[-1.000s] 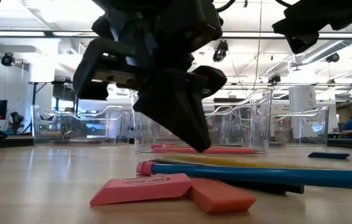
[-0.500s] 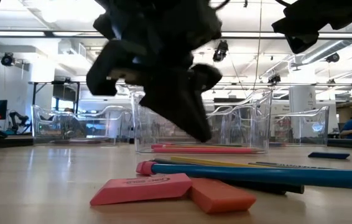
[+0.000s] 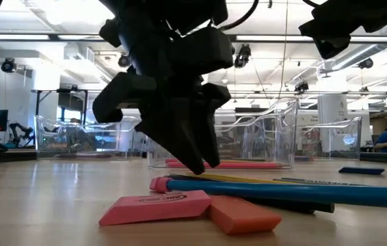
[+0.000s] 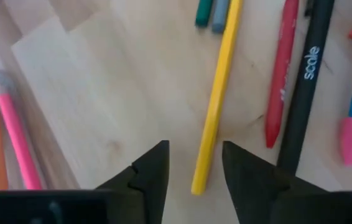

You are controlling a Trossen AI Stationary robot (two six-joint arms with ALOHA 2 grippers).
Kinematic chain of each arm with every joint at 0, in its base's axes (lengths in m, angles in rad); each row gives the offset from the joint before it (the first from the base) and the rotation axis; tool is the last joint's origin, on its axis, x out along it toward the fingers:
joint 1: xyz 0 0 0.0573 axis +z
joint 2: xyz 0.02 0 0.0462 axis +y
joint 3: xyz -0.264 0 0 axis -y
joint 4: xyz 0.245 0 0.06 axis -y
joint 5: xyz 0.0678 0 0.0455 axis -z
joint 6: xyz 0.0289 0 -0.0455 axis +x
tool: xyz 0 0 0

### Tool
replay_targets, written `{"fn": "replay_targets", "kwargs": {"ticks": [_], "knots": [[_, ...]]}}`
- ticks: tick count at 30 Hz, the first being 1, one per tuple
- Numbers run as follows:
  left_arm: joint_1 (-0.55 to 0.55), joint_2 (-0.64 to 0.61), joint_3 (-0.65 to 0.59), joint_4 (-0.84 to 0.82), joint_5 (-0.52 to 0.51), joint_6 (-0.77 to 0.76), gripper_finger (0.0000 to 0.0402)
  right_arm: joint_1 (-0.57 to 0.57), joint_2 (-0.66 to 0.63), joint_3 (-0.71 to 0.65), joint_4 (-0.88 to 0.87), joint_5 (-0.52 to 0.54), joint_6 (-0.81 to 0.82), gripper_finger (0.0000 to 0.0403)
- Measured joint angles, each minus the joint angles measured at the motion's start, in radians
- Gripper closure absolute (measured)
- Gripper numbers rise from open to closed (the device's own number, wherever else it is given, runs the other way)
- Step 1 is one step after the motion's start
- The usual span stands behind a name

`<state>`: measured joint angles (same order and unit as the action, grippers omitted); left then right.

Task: Sort crayons/erasers/pens/pencils in bins
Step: Put the yellow pencil into the bottom transparent bin

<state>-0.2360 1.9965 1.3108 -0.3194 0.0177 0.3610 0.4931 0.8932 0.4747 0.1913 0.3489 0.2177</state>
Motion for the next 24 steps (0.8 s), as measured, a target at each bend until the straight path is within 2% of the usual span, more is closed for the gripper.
{"fn": "replay_targets", "kwargs": {"ticks": [13,21,24], "knots": [[0.010,-0.004,-0.012,-0.030,-0.005,-0.016,0.0268,0.000,0.000,0.000,-0.001,0.000,0.000,0.0257],[-0.032,-0.015,0.044,-0.040,0.006,-0.023,0.0268,0.006,-0.001,0.003,-0.003,-0.029,0.019,0.0257],[-0.062,-0.057,0.062,-0.041,-0.027,-0.050,0.0268,0.041,0.002,0.022,-0.001,-0.034,0.019,0.0257]]}}
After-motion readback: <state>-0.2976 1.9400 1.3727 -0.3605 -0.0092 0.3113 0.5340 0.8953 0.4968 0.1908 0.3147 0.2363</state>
